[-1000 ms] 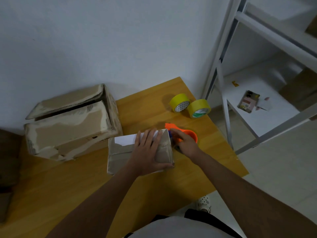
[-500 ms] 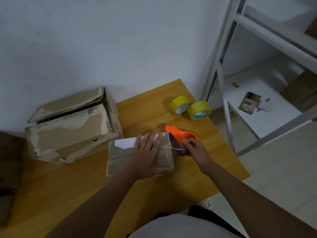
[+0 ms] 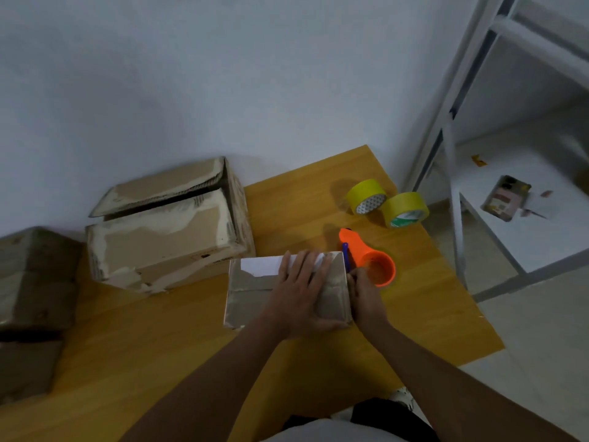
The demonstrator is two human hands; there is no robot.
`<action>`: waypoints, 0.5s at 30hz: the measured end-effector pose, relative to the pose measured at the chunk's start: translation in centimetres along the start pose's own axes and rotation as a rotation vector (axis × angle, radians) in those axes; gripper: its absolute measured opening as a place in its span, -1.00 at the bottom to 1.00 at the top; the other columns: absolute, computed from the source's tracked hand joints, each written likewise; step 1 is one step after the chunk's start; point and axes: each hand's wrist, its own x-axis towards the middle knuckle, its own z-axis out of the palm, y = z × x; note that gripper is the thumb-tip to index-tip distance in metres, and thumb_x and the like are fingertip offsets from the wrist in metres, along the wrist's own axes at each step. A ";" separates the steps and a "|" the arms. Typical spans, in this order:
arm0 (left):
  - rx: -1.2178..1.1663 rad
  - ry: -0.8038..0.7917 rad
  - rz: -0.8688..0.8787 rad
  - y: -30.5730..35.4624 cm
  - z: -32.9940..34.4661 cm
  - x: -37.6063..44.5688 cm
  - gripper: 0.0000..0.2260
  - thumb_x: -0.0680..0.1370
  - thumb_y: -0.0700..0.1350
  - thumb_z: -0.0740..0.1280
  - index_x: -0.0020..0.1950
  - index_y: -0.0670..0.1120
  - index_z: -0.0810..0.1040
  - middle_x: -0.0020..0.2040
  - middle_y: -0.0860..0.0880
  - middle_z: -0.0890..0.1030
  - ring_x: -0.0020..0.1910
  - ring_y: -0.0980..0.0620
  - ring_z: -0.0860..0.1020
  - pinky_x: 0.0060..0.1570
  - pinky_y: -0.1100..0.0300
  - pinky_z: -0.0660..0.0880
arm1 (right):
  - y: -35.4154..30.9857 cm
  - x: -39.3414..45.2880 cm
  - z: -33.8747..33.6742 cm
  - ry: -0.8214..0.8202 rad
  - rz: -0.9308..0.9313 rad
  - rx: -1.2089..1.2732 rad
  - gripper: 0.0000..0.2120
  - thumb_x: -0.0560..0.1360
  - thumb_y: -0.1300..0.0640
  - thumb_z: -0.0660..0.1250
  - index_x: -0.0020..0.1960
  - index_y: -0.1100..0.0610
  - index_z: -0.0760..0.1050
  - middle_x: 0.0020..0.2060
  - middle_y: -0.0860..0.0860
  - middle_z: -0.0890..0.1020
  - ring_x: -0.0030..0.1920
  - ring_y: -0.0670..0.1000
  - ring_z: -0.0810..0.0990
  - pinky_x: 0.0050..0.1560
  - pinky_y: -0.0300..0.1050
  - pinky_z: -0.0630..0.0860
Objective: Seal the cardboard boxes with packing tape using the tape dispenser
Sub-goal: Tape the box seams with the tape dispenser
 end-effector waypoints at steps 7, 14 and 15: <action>0.034 -0.043 -0.015 -0.1 0.0 0.0 0.05 0.38 0.59 0.05 0.61 -0.14 0.08 0.56 -0.19 0.19 0.55 -0.19 0.14 0.49 -0.27 -0.06 | -0.4 0.3 -0.3 -0.064 0.018 -0.172 -0.80 0.64 0.04 0.15 0.15 0.17 0.32 -0.10 0.17 0.59 -0.10 0.27 0.58 -0.19 0.13 0.43; 0.027 -0.052 -0.014 0.1 -0.3 -0.1 0.05 0.37 0.60 0.04 0.60 -0.15 0.10 0.56 -0.19 0.20 0.56 -0.19 0.13 0.50 -0.27 -0.07 | -1.0 -0.7 -2.4 -0.001 -0.021 -0.149 -0.79 0.62 0.21 0.18 0.23 0.14 0.45 0.00 0.16 0.65 -0.03 0.19 0.64 -0.04 0.21 0.56; 0.027 -0.061 -0.017 0.0 -0.3 -0.1 0.06 0.37 0.60 0.04 0.61 -0.15 0.08 0.57 -0.19 0.18 0.56 -0.18 0.11 0.50 -0.27 -0.09 | -1.2 -1.4 -2.5 0.071 -0.013 -0.036 -0.78 0.64 0.20 0.16 0.23 0.15 0.49 0.01 0.14 0.66 0.00 0.16 0.64 0.01 0.19 0.55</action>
